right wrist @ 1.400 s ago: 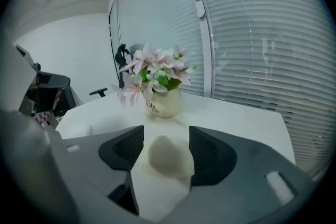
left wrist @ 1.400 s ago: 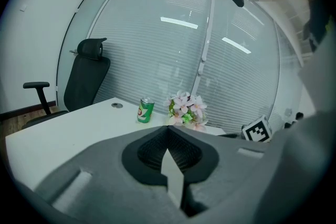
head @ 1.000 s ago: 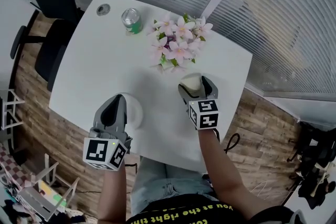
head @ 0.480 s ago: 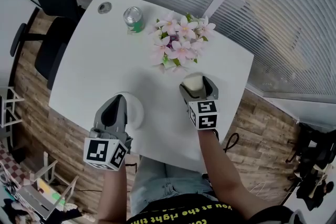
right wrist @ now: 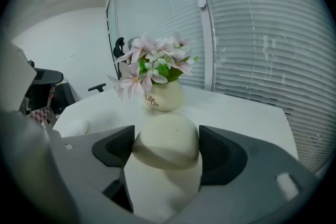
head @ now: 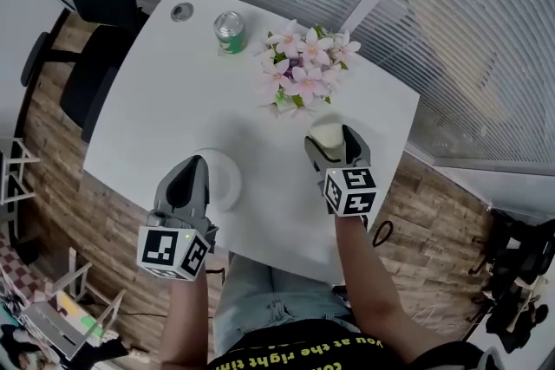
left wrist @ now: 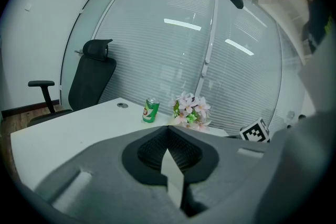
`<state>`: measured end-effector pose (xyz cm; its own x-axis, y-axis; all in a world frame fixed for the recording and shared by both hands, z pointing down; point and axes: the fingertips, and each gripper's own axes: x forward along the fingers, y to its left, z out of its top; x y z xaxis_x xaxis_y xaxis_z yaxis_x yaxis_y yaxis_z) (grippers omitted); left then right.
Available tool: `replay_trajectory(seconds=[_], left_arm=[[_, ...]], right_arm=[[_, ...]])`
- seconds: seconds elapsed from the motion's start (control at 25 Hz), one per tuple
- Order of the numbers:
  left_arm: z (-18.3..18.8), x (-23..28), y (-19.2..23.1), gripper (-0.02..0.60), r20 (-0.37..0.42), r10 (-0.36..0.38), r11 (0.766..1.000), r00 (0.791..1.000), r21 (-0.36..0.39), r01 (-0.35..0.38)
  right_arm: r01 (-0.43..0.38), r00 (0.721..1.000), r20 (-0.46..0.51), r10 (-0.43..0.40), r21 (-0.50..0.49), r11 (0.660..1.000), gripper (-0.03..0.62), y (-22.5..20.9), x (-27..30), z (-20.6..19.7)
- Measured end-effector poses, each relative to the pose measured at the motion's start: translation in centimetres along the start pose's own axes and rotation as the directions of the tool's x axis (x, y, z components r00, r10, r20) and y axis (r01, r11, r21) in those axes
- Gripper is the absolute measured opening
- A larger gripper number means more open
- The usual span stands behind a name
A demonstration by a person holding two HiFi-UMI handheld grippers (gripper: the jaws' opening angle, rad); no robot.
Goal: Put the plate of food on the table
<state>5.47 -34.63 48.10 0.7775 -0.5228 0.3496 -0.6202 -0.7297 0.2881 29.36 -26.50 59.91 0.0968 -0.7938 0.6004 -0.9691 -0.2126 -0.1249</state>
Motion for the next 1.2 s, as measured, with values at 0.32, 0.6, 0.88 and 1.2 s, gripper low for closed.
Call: replay_trajectory(seconds=[0.32, 0.6, 0.88, 1.2], left_arm=[[1.5, -1.6, 0.1, 0.000, 0.037, 0.008, 1.000, 0.999, 0.009, -0.008], [2.9, -3.4, 0.0, 0.000, 0.072, 0.022, 1.000, 0.997, 0.019, -0.024], [4.2, -5.4, -0.2, 0.000, 0.102, 0.037, 0.998, 0.994, 0.043, -0.042], [5.6, -7.7, -0.1, 0.000, 0.146, 0.059, 0.996, 0.988, 0.060, -0.069]], right_arm=[[0.008, 0.998, 0.068, -0.006, -0.029, 1.000, 0.391, 0.6, -2.5, 3.3], [0.002, 0.992, 0.123, 0.004, -0.047, 0.999, 0.391, 1.5, -4.9, 6.0], [-0.020, 0.984, 0.174, 0.031, -0.066, 0.998, 0.391, 2.8, -6.8, 8.7], [-0.038, 0.969, 0.238, 0.061, -0.101, 0.994, 0.391, 4.7, -9.5, 12.0]])
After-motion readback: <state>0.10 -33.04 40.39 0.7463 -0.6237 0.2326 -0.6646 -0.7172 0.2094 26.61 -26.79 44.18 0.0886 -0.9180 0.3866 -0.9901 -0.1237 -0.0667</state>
